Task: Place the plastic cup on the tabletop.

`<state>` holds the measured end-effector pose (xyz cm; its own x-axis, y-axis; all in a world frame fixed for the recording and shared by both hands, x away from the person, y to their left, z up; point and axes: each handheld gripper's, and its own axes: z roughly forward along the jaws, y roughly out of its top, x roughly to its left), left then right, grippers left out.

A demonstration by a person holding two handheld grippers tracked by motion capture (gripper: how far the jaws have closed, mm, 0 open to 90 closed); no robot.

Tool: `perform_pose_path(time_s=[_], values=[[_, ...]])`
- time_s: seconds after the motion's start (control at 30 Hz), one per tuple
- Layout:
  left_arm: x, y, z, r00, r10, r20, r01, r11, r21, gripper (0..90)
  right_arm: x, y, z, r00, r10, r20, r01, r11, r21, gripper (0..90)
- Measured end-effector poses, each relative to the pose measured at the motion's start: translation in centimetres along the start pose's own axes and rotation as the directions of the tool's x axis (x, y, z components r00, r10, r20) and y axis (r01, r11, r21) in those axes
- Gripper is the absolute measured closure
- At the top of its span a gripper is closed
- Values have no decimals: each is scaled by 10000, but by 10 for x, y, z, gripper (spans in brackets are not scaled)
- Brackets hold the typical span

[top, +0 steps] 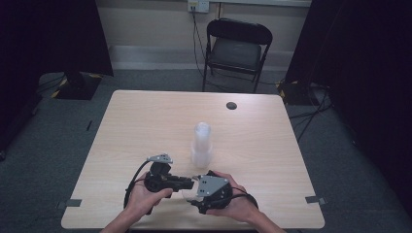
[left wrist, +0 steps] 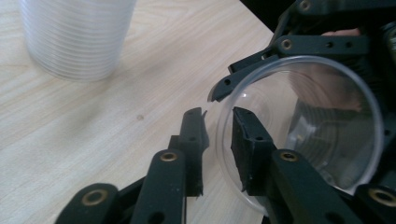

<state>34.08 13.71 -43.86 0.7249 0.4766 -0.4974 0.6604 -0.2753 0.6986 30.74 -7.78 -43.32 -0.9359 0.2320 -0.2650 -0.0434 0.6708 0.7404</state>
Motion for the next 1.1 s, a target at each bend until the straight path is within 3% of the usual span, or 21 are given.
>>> perform_pose_path(time_s=[0.2, 0.43, 0.57, 0.73, 0.83, 0.93, 1.03, 1.1], values=[[2, -1, -7, 9999, -54, 94, 58, 9993, -381, 727, -4, -7, -2, 9993, 344, 130, -344, 9994, -5, 323], [0, -1, -13, 9997, 235, 20, -232, 9947, -1004, 667, -10, -17, -8, 9963, 766, 389, -770, 9970, 82, 325], [-3, -1, -18, 9987, 434, -263, -470, 9868, -1549, 623, -15, -25, -13, 9916, 1166, 553, -1169, 9931, 18, 327], [-4, -1, -21, 9936, 386, -1064, -581, 9808, -1859, 496, -23, -32, -18, 9819, 1741, 750, -1743, 9847, -35, 329], [-3, -1, -23, 9843, 704, -1620, -1027, 9743, -2005, 439, -28, -35, -26, 9747, 1997, 1002, -1993, 9798, -141, 330], [0, -4, -28, 9715, 1020, -2138, -1405, 9749, -1730, 373, -37, -39, -33, 9590, 2533, 1268, -2522, 9674, -250, 331], [4, -9, -34, 9573, 1130, -2662, -1634, 9708, -1756, 335, -46, -45, -38, 9436, 3013, 1373, -2970, 9535, -514, 334], [8, -11, -36, 9420, 1410, -3046, -1928, 9701, -1474, 322, -53, -48, -39, 9340, 3304, 1356, -3245, 9437, -641, 334]])
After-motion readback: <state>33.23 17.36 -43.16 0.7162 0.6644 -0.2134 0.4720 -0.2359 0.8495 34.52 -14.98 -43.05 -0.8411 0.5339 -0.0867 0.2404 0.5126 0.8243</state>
